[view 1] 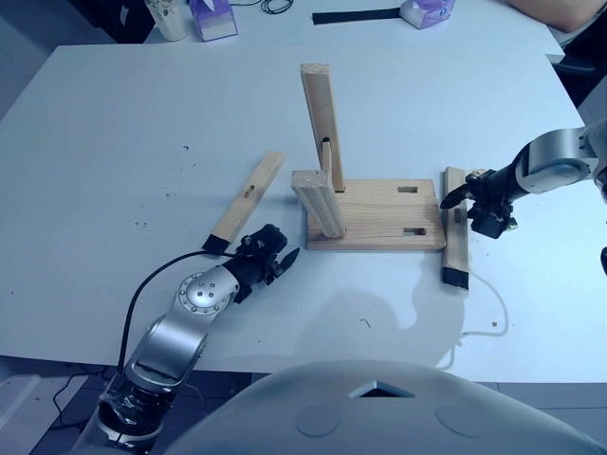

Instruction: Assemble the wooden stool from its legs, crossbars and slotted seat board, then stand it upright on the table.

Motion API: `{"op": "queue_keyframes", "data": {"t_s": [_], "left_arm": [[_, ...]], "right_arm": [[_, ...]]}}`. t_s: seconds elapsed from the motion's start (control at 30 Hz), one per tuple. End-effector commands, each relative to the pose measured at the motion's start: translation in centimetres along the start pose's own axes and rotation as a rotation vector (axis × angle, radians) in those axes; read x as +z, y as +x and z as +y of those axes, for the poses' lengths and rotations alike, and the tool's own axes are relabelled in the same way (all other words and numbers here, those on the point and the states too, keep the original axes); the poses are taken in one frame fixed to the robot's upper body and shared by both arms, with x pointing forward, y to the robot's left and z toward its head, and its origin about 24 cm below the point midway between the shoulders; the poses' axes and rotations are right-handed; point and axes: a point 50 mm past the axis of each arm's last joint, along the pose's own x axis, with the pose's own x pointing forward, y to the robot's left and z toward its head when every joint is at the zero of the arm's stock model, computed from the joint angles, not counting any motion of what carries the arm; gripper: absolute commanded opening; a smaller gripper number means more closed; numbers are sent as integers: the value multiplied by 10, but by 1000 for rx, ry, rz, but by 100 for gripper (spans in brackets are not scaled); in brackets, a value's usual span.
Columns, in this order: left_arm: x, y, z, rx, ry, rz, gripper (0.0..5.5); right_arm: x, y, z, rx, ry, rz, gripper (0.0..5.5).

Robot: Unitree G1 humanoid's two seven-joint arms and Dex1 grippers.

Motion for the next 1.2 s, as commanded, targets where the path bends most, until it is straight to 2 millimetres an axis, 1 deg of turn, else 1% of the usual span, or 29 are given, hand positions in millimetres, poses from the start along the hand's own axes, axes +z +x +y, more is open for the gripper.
{"op": "queue_keyframes", "data": {"t_s": [0.03,0.13,0.23,0.37,0.43,0.53,0.67,0.77,0.83,0.93,1.07,1.2], "left_arm": [[-21,-1,-5,-49,-21,119,304],[-16,0,-5,-69,-8,103,304],[-8,1,-8,-102,-4,73,304],[-1,2,-10,-138,2,50,304],[4,3,-12,-159,-3,35,304],[11,7,-18,-198,-25,10,304],[13,16,-27,-253,-37,11,304],[12,24,-30,-281,-34,22,304],[14,30,-29,-290,-20,26,304],[12,36,-23,-268,-11,43,304],[6,40,-10,-198,-6,75,304],[6,43,10,-98,3,76,304]], "right_arm": [[-7,-14,15,41,36,73,289],[-18,-31,8,-32,97,143,289],[-27,-44,-6,-175,183,180,289],[-28,-45,-24,-317,260,154,289],[-28,-40,-34,-372,284,144,289],[-27,-25,-44,-421,321,132,289],[-21,12,-53,-455,373,103,289],[-16,35,-56,-471,405,104,289],[-13,44,-53,-474,425,101,289],[-7,49,-46,-461,445,57,289],[-2,47,-37,-416,449,11,289],[4,42,-32,-367,457,-55,289]]}}
